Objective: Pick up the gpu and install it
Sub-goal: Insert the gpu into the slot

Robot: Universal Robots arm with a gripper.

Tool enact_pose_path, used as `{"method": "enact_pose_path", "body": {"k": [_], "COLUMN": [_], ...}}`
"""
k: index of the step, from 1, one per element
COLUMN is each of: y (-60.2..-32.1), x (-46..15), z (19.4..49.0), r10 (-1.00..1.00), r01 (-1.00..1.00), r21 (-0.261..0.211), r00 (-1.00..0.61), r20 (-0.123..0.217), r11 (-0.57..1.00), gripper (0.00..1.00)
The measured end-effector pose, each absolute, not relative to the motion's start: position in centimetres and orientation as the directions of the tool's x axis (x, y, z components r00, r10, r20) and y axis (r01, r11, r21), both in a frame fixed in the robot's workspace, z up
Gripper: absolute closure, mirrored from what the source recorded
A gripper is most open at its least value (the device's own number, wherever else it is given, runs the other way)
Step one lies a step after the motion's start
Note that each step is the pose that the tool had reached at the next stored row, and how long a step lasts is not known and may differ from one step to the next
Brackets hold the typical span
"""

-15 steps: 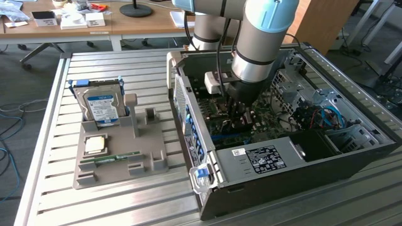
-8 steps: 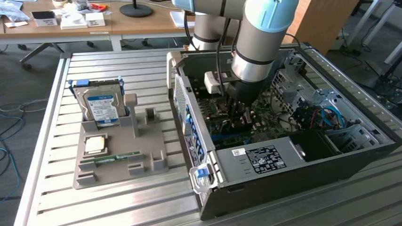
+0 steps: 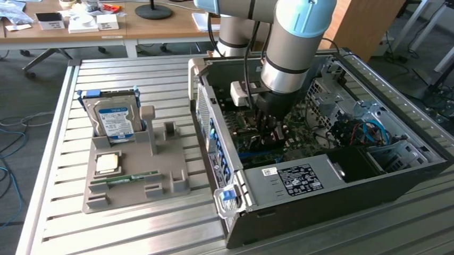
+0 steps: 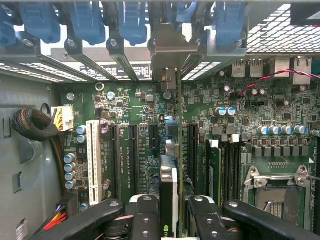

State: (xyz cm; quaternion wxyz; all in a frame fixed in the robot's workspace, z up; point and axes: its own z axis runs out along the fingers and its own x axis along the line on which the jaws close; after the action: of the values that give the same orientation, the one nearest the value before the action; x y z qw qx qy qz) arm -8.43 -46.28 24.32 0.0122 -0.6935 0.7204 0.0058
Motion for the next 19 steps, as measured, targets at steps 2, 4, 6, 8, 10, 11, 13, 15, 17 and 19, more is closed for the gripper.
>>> {"method": "enact_pose_path", "body": {"k": [2, 4, 6, 8, 10, 11, 13, 15, 17, 19], "y": [-46.28, -46.28, -46.28, -46.28, -46.27, -46.25, -46.24, -46.24, -46.23, -46.24], "x": [-8.42, -8.39, -8.38, -8.36, -8.36, -8.35, -8.35, -8.35, -8.35, -8.36], "z": [24.31, 24.31, 24.31, 24.31, 24.30, 24.29, 24.29, 24.29, 24.20, 24.13], "r10": [-0.999, -0.999, -0.999, -0.999, -0.999, -0.999, -0.999, -0.999, -0.999, -0.999], "r01": [-0.999, -0.999, -0.999, -0.999, -0.999, -0.999, -0.999, -0.999, -0.999, -0.999], "r21": [-0.008, -0.008, -0.009, -0.008, -0.009, -0.009, -0.009, -0.009, -0.009, -0.008], "r00": [-0.038, -0.038, -0.038, -0.038, -0.038, -0.038, -0.038, -0.038, -0.038, -0.038], "r20": [-0.026, -0.026, -0.026, -0.026, -0.026, -0.026, -0.026, -0.026, -0.027, -0.026], "r11": [0.038, 0.038, 0.038, 0.038, 0.038, 0.038, 0.038, 0.038, 0.038, 0.038], "gripper": [0.73, 0.73, 0.73, 0.73, 0.73, 0.73, 0.73, 0.73, 0.73, 0.73]}}
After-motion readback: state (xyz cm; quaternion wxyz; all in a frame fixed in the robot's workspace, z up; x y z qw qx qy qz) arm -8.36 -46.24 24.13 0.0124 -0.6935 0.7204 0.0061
